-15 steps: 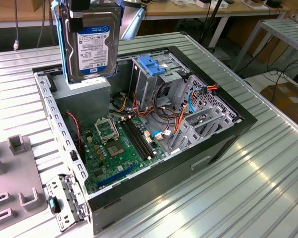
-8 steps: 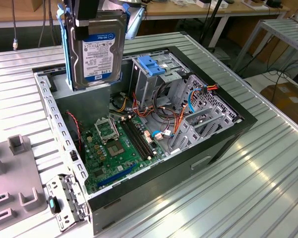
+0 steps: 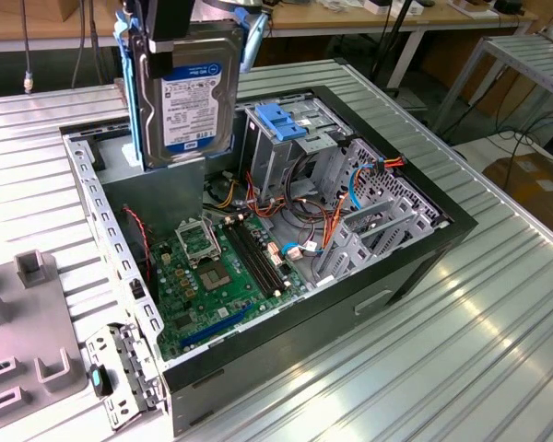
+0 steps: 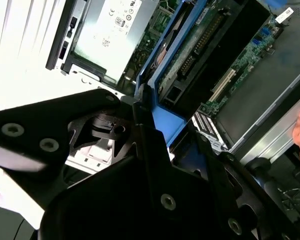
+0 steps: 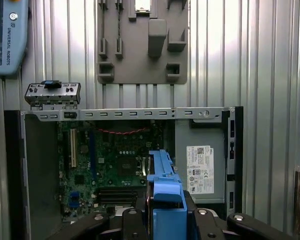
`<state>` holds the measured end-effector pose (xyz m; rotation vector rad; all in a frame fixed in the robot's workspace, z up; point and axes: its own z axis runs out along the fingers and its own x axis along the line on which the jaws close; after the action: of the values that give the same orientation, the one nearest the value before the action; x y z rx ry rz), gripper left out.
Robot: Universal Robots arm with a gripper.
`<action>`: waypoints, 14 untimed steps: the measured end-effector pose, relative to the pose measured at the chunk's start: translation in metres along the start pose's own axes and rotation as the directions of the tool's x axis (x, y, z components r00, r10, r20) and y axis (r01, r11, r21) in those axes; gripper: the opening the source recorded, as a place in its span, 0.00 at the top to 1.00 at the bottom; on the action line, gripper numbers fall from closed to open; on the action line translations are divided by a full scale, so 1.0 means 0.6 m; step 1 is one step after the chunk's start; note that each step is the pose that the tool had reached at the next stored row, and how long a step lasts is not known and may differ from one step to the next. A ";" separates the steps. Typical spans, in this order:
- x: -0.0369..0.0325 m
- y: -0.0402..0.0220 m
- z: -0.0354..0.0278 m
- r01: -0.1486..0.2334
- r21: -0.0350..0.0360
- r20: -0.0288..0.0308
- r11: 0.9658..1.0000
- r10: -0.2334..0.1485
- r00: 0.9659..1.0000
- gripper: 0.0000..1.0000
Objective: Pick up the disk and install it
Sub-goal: 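Insert the disk into the insertion slot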
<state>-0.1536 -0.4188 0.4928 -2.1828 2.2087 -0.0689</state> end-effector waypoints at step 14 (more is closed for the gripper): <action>-0.001 -0.086 0.009 0.000 0.001 0.000 1.000 0.000 1.000 0.63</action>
<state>-0.1020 -0.4190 0.4901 -2.1820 2.2080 -0.0703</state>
